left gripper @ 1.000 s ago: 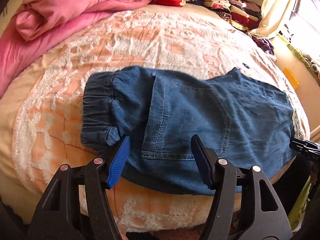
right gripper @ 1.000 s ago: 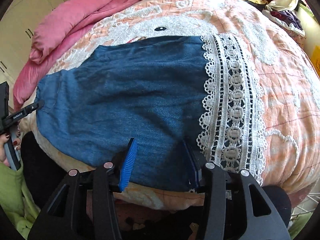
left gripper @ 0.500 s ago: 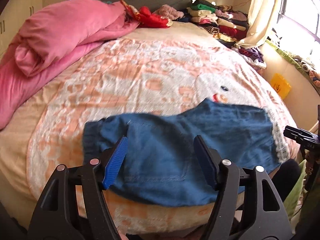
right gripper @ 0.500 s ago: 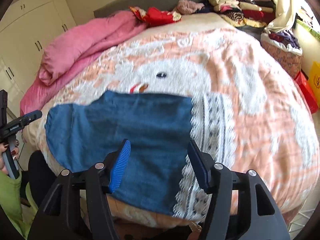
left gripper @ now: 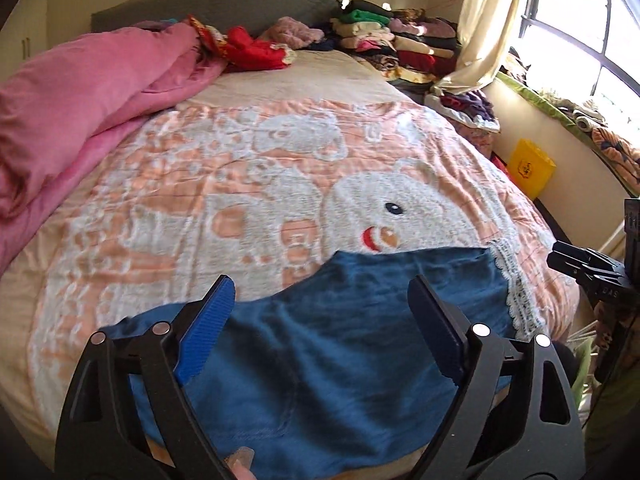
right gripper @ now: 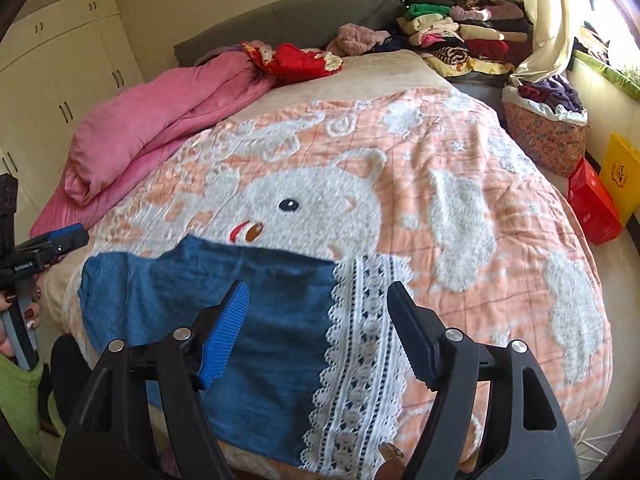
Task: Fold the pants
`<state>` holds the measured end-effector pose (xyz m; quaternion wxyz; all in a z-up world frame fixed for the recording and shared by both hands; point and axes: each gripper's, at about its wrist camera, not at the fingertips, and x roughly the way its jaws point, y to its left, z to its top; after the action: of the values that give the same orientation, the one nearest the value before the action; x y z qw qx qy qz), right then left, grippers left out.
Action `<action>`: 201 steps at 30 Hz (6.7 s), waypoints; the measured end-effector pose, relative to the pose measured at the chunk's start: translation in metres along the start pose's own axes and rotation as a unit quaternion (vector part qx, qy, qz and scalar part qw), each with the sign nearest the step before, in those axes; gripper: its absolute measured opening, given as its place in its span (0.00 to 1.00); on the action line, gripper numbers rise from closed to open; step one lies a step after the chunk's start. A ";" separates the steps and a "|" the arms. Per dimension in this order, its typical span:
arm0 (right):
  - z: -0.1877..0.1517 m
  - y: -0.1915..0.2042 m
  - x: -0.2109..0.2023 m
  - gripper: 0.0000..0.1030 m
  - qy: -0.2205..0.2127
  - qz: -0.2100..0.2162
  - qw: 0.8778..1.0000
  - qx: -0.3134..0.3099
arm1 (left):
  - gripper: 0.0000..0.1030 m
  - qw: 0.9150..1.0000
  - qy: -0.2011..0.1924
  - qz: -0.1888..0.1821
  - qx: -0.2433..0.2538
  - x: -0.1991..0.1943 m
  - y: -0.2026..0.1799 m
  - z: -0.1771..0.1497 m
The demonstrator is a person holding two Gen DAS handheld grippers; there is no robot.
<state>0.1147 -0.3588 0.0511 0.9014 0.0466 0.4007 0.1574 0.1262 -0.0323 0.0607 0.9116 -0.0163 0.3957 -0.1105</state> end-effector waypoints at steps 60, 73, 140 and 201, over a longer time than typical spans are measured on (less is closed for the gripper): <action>0.014 -0.069 0.121 0.48 0.048 -0.045 0.997 0.026 | 0.18 0.998 0.060 -0.029 0.005 0.169 -0.015 0.002; 0.001 -0.060 0.035 0.65 -0.024 -0.072 0.997 0.020 | 0.63 0.999 -0.006 0.006 -0.047 0.064 0.035 -0.013; -0.065 0.040 -0.018 0.91 -0.001 -0.047 0.999 -0.011 | 0.90 0.997 0.038 -0.043 0.044 0.038 -0.059 -0.076; -0.060 -0.035 -0.058 0.95 -0.070 -0.086 0.990 0.087 | 0.91 0.989 0.031 -0.057 0.137 0.072 -0.142 0.008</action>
<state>0.0430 -0.4125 0.0444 0.9300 0.1006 0.3511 0.0401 0.1526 -0.1870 0.0315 0.8849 0.0896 0.4031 -0.2154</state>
